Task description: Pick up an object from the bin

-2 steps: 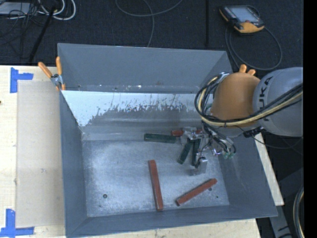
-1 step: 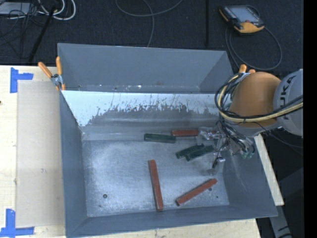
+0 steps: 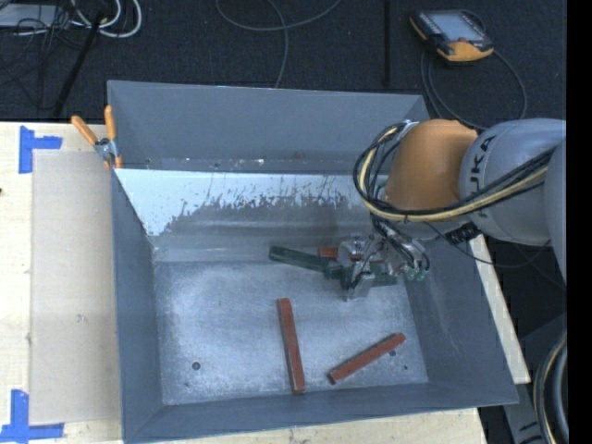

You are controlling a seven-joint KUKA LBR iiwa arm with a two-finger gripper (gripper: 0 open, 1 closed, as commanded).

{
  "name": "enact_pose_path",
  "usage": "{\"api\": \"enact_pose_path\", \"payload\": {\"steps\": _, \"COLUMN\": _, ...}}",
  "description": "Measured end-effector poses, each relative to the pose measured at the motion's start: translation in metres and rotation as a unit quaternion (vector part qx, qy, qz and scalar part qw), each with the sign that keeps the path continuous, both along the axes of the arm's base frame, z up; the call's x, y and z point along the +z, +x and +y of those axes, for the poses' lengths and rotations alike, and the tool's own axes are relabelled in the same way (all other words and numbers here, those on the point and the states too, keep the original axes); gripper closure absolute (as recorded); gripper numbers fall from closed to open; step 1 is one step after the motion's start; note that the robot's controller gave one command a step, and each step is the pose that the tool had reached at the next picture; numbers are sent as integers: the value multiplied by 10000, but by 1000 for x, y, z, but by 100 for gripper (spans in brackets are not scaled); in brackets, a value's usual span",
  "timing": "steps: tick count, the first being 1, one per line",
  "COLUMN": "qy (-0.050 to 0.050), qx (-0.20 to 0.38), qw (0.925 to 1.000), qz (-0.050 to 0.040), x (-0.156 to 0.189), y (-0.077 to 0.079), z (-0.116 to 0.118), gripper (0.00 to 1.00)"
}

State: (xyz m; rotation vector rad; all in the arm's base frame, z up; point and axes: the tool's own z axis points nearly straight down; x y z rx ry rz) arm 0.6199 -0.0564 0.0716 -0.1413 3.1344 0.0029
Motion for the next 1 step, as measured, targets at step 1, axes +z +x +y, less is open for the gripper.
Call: {"api": "enact_pose_path", "payload": {"steps": 1, "qy": 1, "qx": -2, "qw": 10000, "qz": 0, "x": 0, "y": 0, "z": 0, "gripper": 100}}
